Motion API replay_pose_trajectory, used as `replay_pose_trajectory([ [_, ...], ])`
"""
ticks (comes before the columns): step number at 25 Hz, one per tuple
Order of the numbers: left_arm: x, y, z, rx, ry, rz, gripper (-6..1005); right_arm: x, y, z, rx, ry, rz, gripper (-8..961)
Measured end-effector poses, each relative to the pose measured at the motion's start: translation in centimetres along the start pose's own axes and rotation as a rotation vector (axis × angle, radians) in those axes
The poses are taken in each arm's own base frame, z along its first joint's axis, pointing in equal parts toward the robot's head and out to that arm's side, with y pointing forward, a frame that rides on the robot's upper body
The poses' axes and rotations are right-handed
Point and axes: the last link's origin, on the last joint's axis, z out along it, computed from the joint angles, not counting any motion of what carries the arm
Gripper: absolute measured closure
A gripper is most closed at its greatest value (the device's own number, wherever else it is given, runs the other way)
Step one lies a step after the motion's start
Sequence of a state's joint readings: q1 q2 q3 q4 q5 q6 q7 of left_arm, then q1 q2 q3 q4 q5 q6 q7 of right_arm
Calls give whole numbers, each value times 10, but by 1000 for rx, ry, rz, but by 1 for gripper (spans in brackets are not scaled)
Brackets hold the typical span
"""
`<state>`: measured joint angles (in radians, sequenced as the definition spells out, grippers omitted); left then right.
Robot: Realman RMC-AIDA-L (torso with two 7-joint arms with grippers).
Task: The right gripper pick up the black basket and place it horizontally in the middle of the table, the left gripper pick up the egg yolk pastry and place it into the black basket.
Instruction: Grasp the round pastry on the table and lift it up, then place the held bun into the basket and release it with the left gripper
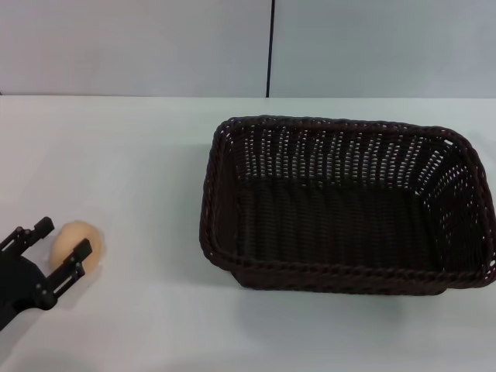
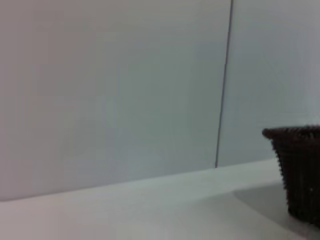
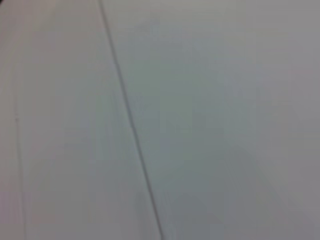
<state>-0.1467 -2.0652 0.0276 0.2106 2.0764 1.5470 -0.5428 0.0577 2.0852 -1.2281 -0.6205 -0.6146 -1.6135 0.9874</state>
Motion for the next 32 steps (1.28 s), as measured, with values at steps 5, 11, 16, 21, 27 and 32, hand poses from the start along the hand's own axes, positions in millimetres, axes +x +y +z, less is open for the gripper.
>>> replay_pose_trajectory([
  [5, -3, -1, 1, -10, -28, 3, 369, 8, -2, -8, 31, 3, 38, 179],
  [11, -3, -2, 0, -10, -31, 13, 373, 20, -3, -18, 78, 27, 86, 180],
  [16, -3, -3, -2, -2, -27, 33, 376, 26, -6, -29, 148, 15, 111, 180],
  [21, -1, 2, 6, -5, -4, 80, 606, 29, -7, -40, 209, -15, 134, 180],
  [27, 6, 1, 16, -26, 26, 65, 790, 35, -8, -57, 298, -15, 147, 180],
  [32, 37, 0, 24, -63, 212, 30, 815, 37, -6, -62, 316, -10, 159, 180],
])
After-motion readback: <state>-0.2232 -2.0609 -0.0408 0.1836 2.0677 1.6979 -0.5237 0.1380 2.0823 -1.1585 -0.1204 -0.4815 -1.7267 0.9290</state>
